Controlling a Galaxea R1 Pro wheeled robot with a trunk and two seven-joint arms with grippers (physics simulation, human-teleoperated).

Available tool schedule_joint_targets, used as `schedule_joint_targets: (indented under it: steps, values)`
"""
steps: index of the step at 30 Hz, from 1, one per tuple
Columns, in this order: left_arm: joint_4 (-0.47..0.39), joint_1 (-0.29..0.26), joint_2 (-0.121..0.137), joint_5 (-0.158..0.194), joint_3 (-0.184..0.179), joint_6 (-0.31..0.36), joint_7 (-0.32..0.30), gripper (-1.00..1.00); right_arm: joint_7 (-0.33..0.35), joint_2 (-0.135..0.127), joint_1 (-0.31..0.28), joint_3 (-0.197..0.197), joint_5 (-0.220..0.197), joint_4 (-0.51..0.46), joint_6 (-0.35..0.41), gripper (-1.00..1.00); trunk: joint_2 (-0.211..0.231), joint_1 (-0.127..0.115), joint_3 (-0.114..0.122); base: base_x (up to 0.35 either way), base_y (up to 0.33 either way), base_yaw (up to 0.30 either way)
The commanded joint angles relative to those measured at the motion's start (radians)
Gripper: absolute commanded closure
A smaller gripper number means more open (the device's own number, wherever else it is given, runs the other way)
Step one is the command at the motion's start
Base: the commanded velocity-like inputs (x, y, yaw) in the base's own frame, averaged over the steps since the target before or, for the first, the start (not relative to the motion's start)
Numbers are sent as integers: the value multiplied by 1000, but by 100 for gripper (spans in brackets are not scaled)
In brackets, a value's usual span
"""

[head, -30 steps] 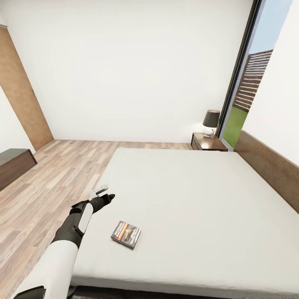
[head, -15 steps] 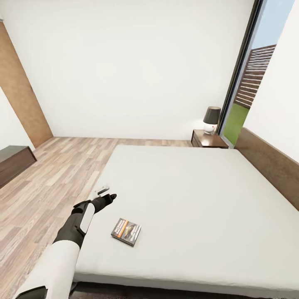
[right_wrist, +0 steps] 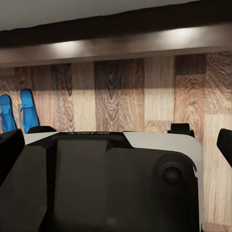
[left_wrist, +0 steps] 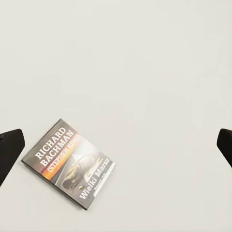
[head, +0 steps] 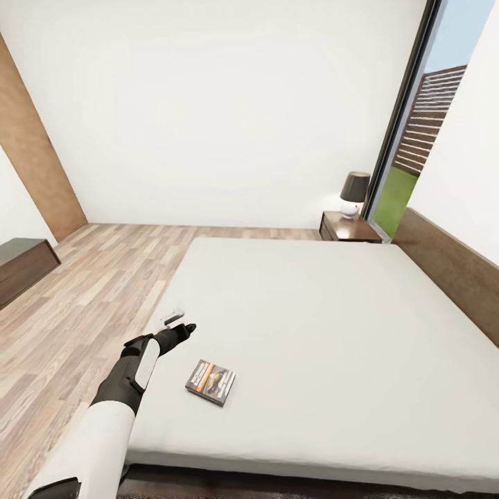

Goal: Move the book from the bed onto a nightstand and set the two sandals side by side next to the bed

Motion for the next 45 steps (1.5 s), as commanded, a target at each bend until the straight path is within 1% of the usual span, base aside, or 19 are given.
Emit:
schedule_joint_targets:
  steps: [1,35,40,45]
  values:
    - [-1,-1,-1,4,5,7,-2,-100,0,-1,-2,-8,9,4,-7,-100,-2,1,-4,0,0,0]
    - [0,-1,-2,6,5,7,-2,-100,-1,-1,-2,-8,9,4,-8,-100,-2,1,-57,0,0,0]
    - [0,-1,-11,6,5,7,-2,-100,-1,-1,-2,-8,9,4,-8,-100,-2,1,-65,0,0,0]
    - [0,-1,-14,5,5,7,-2,-100,-1,-1,-2,-8,9,4,-8,-100,-2,1,-73,0,0,0]
